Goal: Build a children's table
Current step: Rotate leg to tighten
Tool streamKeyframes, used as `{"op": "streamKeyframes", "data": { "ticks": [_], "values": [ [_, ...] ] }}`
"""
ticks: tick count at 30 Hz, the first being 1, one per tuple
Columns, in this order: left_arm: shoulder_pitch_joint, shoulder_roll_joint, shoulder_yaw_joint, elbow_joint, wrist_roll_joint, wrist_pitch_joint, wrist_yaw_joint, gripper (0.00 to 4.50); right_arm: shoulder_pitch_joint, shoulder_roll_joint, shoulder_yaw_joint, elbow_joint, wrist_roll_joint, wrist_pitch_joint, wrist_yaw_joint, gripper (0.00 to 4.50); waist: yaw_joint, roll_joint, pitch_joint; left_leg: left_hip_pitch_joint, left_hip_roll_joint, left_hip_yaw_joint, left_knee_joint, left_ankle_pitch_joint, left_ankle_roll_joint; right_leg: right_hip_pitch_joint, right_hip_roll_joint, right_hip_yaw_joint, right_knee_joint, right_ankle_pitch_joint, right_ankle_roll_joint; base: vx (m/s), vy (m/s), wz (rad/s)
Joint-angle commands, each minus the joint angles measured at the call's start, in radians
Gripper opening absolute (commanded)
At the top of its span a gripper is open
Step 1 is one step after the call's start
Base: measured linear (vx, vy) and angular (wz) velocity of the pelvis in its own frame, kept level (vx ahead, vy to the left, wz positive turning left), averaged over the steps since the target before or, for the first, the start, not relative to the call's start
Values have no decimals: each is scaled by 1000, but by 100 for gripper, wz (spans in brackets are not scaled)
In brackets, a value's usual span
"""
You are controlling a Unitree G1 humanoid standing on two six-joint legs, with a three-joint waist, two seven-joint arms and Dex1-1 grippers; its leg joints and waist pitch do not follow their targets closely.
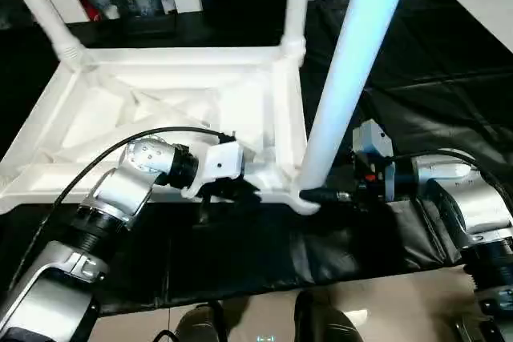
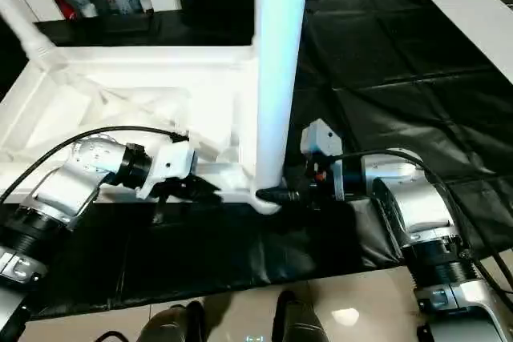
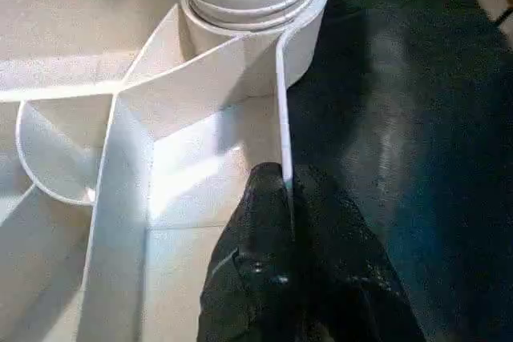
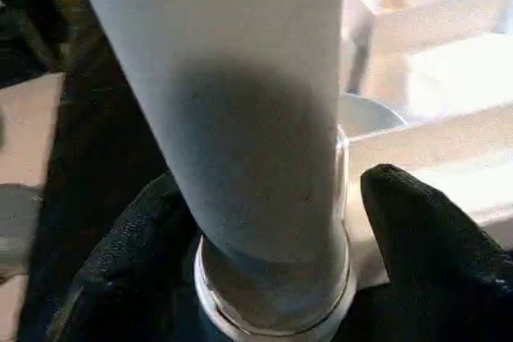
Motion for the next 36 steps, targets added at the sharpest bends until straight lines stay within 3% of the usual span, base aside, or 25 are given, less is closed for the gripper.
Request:
{"op": "streamKeyframes", "data": {
  "ticks": [1, 12, 22, 25, 27, 29, 30, 34, 36],
  "values": [
    [0, 8, -29, -38, -13, -27, -62, 0, -2, -14, 7, 3, 34, 1, 38, 308, -3, -11, -97, 19, 35, -4, -58, -183, 126, 81, -51, 47, -50, -358, -207, 0, 0, 0],
    [4, 16, -34, -39, -11, -42, -80, 0, -5, -35, 34, 10, 58, 35, 125, 206, 1, -17, -100, 16, 34, -4, -55, -160, 128, 82, -50, 46, -49, -372, -196, 0, 0, 0],
    [15, -3, -6, -59, -35, 19, -41, 0, 17, -2, 35, -39, 94, 104, 92, 198, 0, -17, -95, 16, 32, -5, -55, -197, 106, 80, -50, 46, -54, -432, -179, 0, 0, 0],
    [8, -45, 21, -72, -33, 108, 60, 0, 19, 71, 24, -60, 40, 160, -108, 198, -4, -18, -89, 15, 29, -7, -57, -209, 92, 78, -50, 45, -59, -479, -157, 0, 0, 0],
    [-6, -83, 41, -66, -17, 185, 155, 0, 14, 145, 2, -72, 14, 201, -266, 198, -14, -15, -82, 17, 24, -7, -56, -225, 64, 71, -48, 41, -67, -548, -132, 0, 0, 0],
    [-17, -109, 45, -67, 18, 222, 237, 0, 8, 208, -12, -90, 2, 245, -377, 198, -33, -19, -76, 17, 7, -14, -53, -257, 33, 72, -48, 25, -90, -686, -56, 0, 0, 0],
    [-24, -131, 54, -68, 31, 260, 290, 0, 2, 243, -15, -95, -15, 265, -438, 198, -45, -15, -73, 13, 7, -17, -54, -272, 28, 74, -44, 20, -94, -701, -35, 0, 0, 0],
    [-43, -202, 83, -76, 55, 370, 432, 0, -28, 363, -46, -87, -62, 333, -649, 198, -70, -7, -74, 16, 10, -23, -56, -307, 40, 73, -44, 6, -103, -680, -36, 0, 0, 0],
    [-54, -247, 97, -80, 72, 420, 510, 0, -45, 438, -67, -78, -81, 359, -769, 198, -83, -3, -70, 30, 10, -26, -55, -372, 45, 71, -45, -16, -124, -701, -21, 0, 0, 0]
  ]
}}
